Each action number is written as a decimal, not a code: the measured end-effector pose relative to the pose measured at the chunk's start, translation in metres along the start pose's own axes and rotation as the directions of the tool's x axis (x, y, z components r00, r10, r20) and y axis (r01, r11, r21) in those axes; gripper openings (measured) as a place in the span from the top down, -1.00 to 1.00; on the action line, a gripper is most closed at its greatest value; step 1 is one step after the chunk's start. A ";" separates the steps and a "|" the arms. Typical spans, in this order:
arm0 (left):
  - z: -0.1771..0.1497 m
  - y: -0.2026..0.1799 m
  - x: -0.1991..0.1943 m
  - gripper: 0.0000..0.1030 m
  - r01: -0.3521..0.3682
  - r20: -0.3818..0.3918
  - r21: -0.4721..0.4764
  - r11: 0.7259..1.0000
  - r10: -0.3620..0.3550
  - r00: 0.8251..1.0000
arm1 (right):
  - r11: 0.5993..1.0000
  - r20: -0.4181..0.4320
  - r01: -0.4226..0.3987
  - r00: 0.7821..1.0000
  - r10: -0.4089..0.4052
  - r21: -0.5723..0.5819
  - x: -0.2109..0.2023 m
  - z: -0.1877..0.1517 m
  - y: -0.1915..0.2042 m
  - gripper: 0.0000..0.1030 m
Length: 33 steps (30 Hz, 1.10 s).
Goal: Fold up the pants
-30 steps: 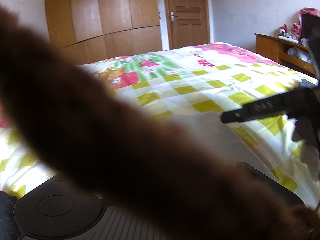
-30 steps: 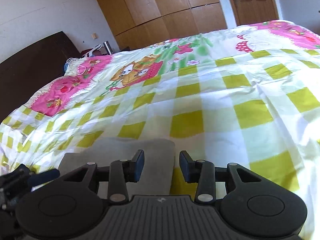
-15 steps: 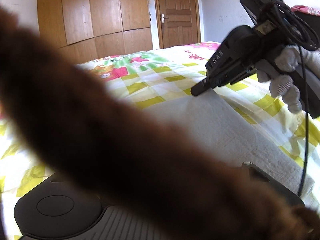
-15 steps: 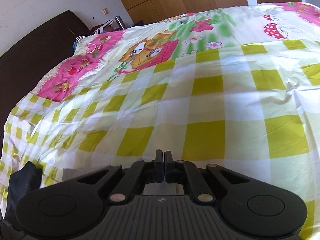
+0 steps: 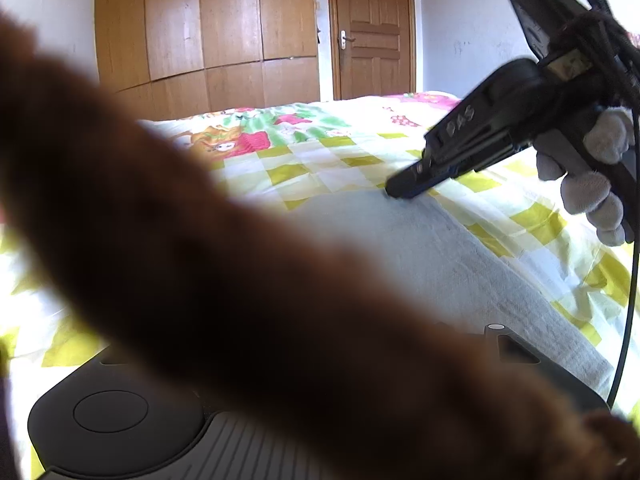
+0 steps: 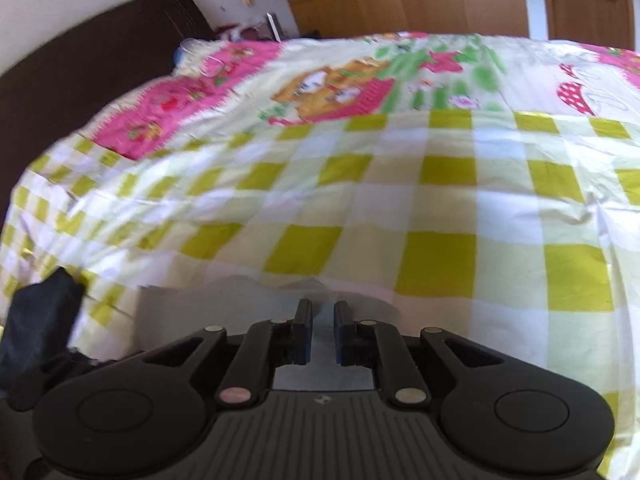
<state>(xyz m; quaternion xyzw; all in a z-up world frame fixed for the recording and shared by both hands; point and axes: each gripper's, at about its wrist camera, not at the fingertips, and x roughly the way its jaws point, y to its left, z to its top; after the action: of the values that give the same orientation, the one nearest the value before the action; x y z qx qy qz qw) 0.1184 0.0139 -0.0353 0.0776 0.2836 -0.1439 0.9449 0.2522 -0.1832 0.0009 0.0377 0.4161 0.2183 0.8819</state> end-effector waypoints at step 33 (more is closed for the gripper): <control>-0.034 -0.028 -0.117 -0.44 -0.065 -0.173 -0.082 0.995 0.050 0.984 | 0.943 0.052 0.118 0.989 -0.141 0.311 -0.133 -0.203 0.085 0.27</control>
<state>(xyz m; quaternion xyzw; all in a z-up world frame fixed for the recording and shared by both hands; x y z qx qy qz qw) -0.0008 0.0216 0.0003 0.0564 0.3672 -0.0968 0.9233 -0.0046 -0.1850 -0.0147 0.1548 0.4137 0.0911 0.8925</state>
